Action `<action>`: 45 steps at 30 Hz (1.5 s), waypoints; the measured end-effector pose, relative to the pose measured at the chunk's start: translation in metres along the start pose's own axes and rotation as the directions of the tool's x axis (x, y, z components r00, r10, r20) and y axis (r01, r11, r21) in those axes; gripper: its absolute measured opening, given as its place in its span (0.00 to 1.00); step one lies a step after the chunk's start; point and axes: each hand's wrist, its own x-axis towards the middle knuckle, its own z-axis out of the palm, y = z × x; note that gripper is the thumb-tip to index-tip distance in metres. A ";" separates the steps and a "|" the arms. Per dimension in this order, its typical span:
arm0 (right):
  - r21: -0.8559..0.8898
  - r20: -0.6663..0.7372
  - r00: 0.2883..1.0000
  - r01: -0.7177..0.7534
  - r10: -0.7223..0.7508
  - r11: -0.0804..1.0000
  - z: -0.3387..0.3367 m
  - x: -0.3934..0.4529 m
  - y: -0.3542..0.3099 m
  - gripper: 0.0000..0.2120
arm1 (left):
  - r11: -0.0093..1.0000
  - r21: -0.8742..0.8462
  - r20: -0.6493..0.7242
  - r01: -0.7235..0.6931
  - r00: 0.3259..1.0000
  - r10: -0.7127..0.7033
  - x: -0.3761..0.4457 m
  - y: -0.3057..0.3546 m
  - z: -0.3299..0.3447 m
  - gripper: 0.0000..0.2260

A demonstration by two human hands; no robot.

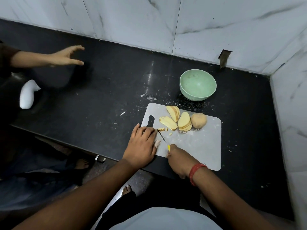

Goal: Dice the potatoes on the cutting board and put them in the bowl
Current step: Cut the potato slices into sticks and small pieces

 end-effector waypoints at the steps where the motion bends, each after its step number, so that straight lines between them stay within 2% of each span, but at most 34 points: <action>1: 0.000 -0.003 1.000 0.000 0.000 1.000 0.002 0.001 0.003 0.03 | 1.000 0.005 0.002 0.000 1.000 0.000 0.000 0.000 0.000 0.20; 4: 0.060 -0.062 0.997 -0.046 0.050 0.997 0.010 -0.001 0.014 0.06 | 1.000 0.004 0.005 -0.002 1.000 0.002 0.001 0.000 0.000 0.20; 5: 0.120 -0.137 0.988 -0.053 0.069 0.991 0.012 0.000 0.019 0.08 | 1.000 0.003 0.006 -0.002 1.000 0.002 0.001 0.000 -0.001 0.20; 6: 0.244 -0.094 0.988 -0.093 0.119 0.965 0.009 -0.007 0.019 0.07 | 1.000 0.000 0.005 -0.003 1.000 0.003 0.001 0.000 -0.001 0.20; 7: 0.251 -0.165 0.983 -0.043 0.086 0.967 0.006 -0.009 0.023 0.06 | 1.000 -0.003 0.005 -0.006 1.000 0.006 0.001 0.001 -0.001 0.21; 8: 0.235 -0.089 0.982 -0.141 0.166 0.962 0.004 -0.012 0.022 0.05 | 1.000 -0.007 0.005 -0.011 1.000 0.011 0.001 0.001 -0.001 0.21; 9: 0.284 -0.065 0.985 -0.134 0.158 0.949 0.007 -0.012 0.028 0.05 | 1.000 -0.012 0.008 -0.018 1.000 0.018 0.001 0.001 -0.001 0.21; 10: 0.226 -0.053 0.996 -0.058 0.072 0.972 0.003 -0.015 0.030 0.05 | 1.000 -0.015 0.014 -0.027 1.000 0.027 0.001 0.000 0.000 0.21; 11: 0.202 -0.008 0.999 -0.036 0.038 0.979 -0.002 -0.017 0.031 0.06 | 0.999 -0.016 0.024 -0.039 0.999 0.040 0.001 0.000 0.001 0.22; 12: 0.210 -0.021 1.000 -0.016 0.020 0.978 -0.008 -0.020 0.031 0.07 | 0.998 -0.016 0.036 -0.053 0.998 0.054 0.001 0.000 0.001 0.22; 18: 0.452 -0.114 0.991 -0.009 0.068 0.892 -0.016 -0.015 0.045 0.07 | 0.997 -0.027 0.133 -0.072 0.988 0.075 0.007 0.001 0.004 0.29; 21: 0.518 -0.149 0.985 0.007 0.082 0.856 -0.017 -0.013 0.047 0.07 | 0.996 -0.036 0.160 -0.082 0.983 0.087 0.011 0.008 0.006 0.30; 27: 0.530 -0.174 0.981 0.017 0.089 0.848 -0.016 -0.010 0.050 0.07 | 0.988 -0.048 0.174 -0.149 0.973 0.155 0.014 0.029 0.013 0.31; 32: 0.532 -0.200 0.975 0.027 0.094 0.846 -0.019 -0.012 0.051 0.08 | 0.989 -0.060 0.123 -0.139 0.982 0.145 0.011 0.035 0.013 0.29; 36: 0.557 -0.217 0.971 0.039 0.100 0.830 -0.021 -0.013 0.051 0.07 | 0.967 -0.063 0.101 -0.248 0.962 0.253 0.008 0.037 0.012 0.28; 39: 0.556 -0.220 0.971 0.045 0.095 0.830 -0.021 -0.012 0.049 0.07 | 0.959 -0.045 0.124 -0.279 0.951 0.282 0.013 0.046 0.015 0.29; 45: 0.545 -0.226 0.971 0.056 0.082 0.836 -0.025 -0.013 0.047 0.07 | 0.977 -0.070 0.091 -0.203 0.974 0.209 0.024 0.043 0.011 0.28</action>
